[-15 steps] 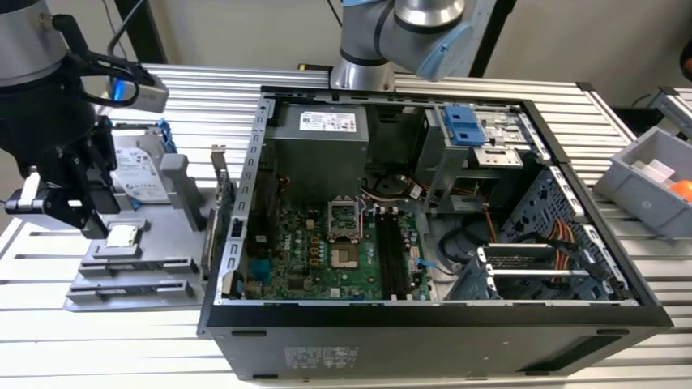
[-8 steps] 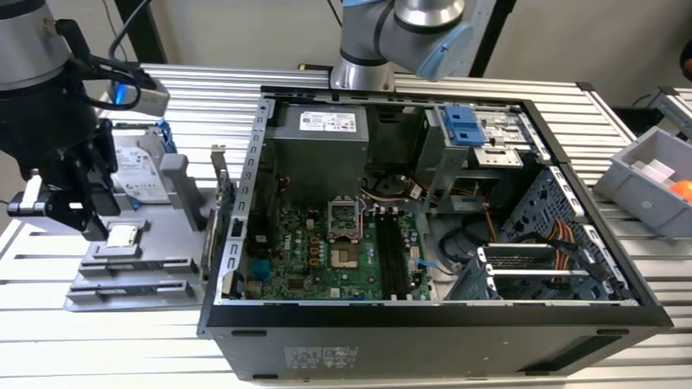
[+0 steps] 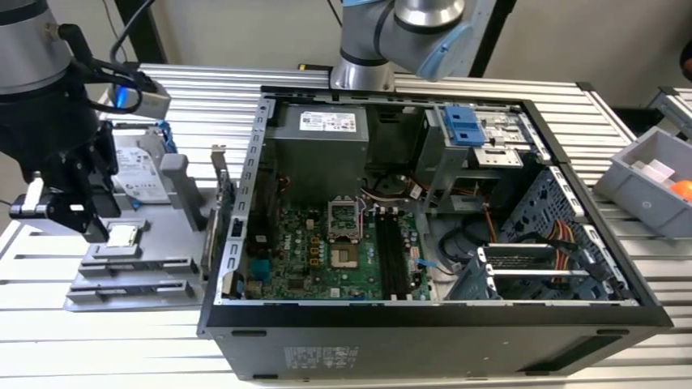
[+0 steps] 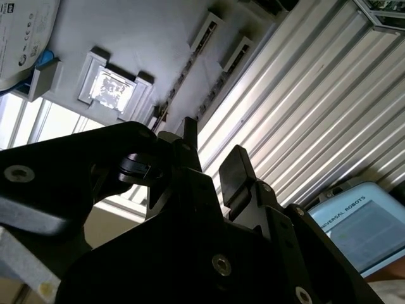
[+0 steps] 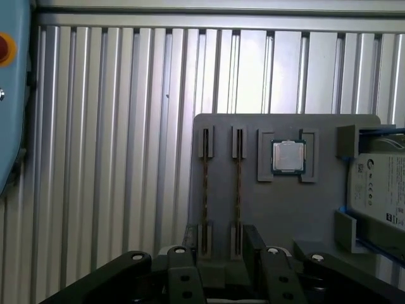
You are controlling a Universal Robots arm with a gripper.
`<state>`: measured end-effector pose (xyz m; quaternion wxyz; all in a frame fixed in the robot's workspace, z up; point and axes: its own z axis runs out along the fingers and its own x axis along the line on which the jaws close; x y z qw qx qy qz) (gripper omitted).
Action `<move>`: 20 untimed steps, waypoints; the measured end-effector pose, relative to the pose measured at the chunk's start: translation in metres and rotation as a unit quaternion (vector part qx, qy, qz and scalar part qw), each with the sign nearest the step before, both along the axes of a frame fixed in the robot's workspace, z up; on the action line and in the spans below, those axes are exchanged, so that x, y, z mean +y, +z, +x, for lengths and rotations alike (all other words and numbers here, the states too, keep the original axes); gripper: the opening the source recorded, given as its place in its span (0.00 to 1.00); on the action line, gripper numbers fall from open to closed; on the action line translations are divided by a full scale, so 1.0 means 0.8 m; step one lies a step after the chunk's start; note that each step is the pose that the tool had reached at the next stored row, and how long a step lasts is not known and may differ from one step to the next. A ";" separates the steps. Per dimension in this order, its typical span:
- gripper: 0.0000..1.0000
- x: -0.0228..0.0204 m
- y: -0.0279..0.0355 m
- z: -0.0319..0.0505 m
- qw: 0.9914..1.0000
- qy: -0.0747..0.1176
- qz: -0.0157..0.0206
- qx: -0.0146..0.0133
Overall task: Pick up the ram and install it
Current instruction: 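Pick up the ram and move it above insertion slot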
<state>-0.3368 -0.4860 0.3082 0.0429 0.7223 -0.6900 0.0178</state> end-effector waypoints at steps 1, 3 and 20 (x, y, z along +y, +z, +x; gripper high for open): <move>0.00 0.0000 -0.0003 0.000 1.000 0.000 0.000 0.000; 0.00 0.0000 -0.0014 0.000 1.000 0.000 0.000 0.000; 0.00 -0.0026 -0.0101 0.000 1.000 0.000 0.006 0.000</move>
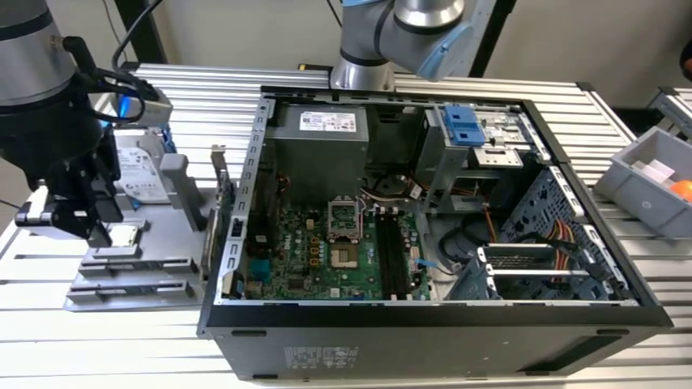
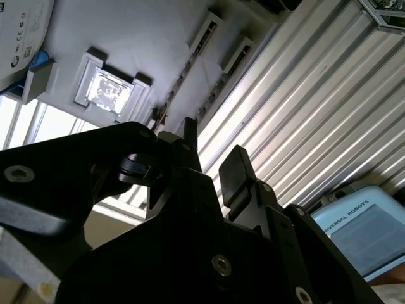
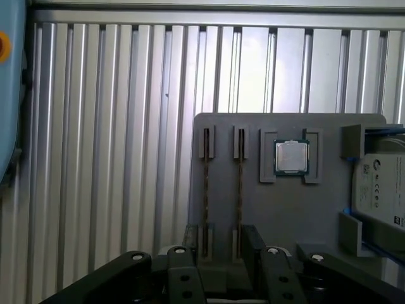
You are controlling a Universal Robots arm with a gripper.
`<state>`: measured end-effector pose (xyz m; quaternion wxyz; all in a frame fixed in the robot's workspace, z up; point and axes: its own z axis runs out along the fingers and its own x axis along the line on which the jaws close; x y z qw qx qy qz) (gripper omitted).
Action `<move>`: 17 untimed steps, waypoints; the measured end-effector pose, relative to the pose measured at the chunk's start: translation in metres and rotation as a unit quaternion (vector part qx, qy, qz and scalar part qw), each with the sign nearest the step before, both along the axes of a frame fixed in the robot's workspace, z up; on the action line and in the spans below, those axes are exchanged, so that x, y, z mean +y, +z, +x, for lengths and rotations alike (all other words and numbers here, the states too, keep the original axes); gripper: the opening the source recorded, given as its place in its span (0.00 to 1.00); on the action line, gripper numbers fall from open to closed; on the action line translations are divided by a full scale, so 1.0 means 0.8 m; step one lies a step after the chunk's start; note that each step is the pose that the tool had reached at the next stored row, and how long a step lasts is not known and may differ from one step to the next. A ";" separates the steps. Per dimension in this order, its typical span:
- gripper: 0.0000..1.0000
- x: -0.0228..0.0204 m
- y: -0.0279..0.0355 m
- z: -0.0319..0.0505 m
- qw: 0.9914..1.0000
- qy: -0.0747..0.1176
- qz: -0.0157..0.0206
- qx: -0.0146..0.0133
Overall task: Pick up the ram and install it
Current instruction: 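Pick up the ram and move it above insertion slot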
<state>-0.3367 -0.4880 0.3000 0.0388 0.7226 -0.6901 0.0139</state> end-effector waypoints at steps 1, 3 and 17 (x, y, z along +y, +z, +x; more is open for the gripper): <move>0.00 -0.0004 -0.0006 0.000 1.000 0.000 0.005 0.000; 0.00 -0.0021 -0.0019 0.000 1.000 0.000 0.012 0.000; 0.00 -0.0120 -0.0184 0.000 1.000 -0.013 0.013 0.000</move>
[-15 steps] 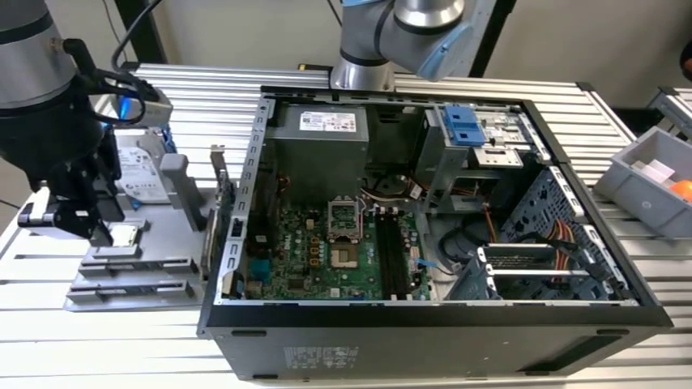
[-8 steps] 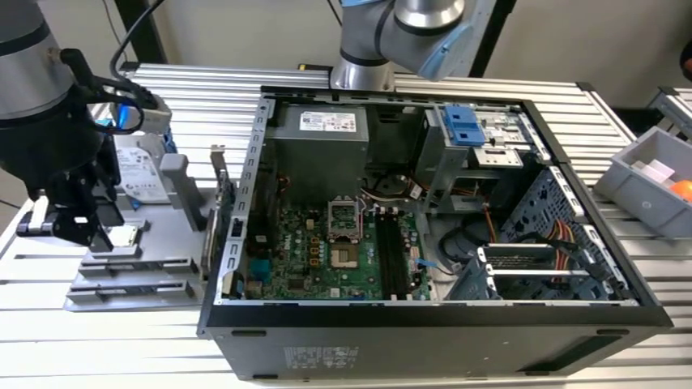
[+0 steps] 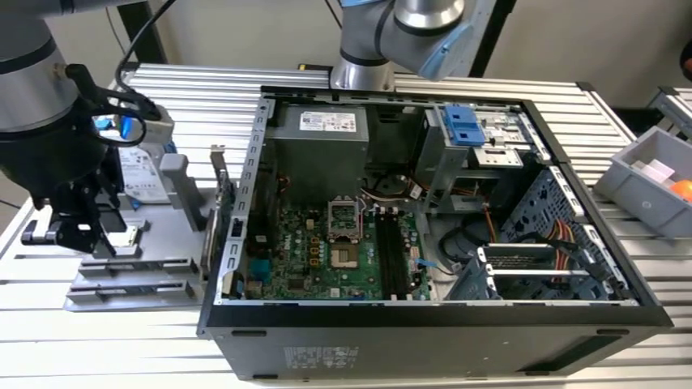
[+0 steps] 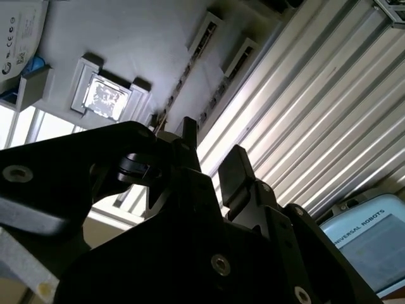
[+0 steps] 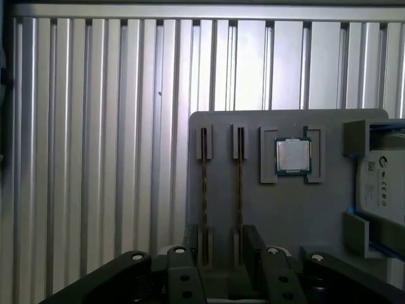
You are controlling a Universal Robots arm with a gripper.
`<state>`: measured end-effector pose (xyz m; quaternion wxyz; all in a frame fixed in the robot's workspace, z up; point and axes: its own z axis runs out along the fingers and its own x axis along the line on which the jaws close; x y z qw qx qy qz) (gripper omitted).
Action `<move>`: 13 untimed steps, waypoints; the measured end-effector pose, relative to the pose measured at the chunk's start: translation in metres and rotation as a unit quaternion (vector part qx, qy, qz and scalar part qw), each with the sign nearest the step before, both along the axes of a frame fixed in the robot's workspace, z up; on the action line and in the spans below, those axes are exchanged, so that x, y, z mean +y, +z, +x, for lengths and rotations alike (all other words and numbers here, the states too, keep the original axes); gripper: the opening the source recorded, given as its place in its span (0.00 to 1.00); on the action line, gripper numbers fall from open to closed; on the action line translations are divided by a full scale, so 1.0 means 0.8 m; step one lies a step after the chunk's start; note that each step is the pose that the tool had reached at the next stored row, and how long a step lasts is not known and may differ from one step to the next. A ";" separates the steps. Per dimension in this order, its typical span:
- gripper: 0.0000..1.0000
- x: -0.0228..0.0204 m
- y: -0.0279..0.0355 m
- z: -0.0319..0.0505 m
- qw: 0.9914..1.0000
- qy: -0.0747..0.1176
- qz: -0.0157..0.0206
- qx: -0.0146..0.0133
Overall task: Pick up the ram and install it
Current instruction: 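Pick up the ram and move it above insertion slot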
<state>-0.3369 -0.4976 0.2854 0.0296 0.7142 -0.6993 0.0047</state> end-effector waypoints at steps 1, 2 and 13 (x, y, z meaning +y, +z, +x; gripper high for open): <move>0.00 0.0000 -0.0004 0.000 1.000 0.000 0.000 0.000; 0.00 0.0000 -0.0003 0.000 1.000 0.000 0.000 0.001; 0.00 -0.0001 -0.0129 0.000 1.000 0.000 -0.002 0.001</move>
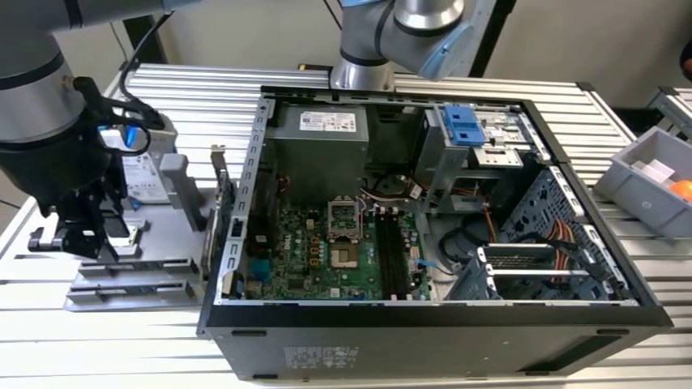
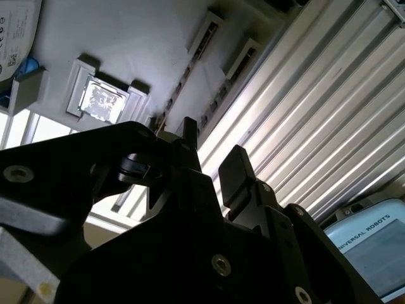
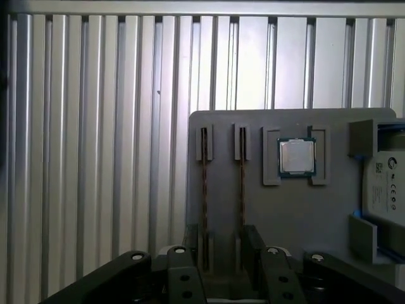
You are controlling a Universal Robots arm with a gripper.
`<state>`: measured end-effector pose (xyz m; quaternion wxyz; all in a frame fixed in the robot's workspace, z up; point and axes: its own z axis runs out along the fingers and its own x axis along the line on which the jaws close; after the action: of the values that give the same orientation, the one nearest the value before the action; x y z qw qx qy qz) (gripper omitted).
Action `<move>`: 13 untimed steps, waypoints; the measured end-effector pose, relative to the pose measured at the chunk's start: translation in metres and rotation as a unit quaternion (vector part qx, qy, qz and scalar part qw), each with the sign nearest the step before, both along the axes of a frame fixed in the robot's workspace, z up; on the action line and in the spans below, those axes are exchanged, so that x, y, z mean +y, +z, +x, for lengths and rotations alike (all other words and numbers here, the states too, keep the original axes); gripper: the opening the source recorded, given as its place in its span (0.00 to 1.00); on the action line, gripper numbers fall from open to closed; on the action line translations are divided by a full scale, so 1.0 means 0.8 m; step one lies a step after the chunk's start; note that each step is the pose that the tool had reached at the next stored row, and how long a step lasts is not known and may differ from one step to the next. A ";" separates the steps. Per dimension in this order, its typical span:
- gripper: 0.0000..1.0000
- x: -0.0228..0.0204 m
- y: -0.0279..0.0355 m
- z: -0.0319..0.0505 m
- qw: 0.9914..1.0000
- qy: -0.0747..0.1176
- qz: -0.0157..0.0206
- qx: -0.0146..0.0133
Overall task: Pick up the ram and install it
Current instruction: 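Pick up the ram and move it above insertion slot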
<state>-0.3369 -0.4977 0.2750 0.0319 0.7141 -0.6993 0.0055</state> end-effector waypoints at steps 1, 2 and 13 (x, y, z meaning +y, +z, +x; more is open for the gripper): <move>0.00 0.0000 -0.0009 0.000 1.000 0.000 0.000 0.000; 0.00 0.0000 -0.0016 -0.001 1.000 0.000 0.000 0.000; 0.00 0.0000 -0.0126 -0.004 1.000 0.000 -0.003 0.000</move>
<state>-0.3401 -0.4977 0.2649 0.0342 0.7140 -0.6993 0.0079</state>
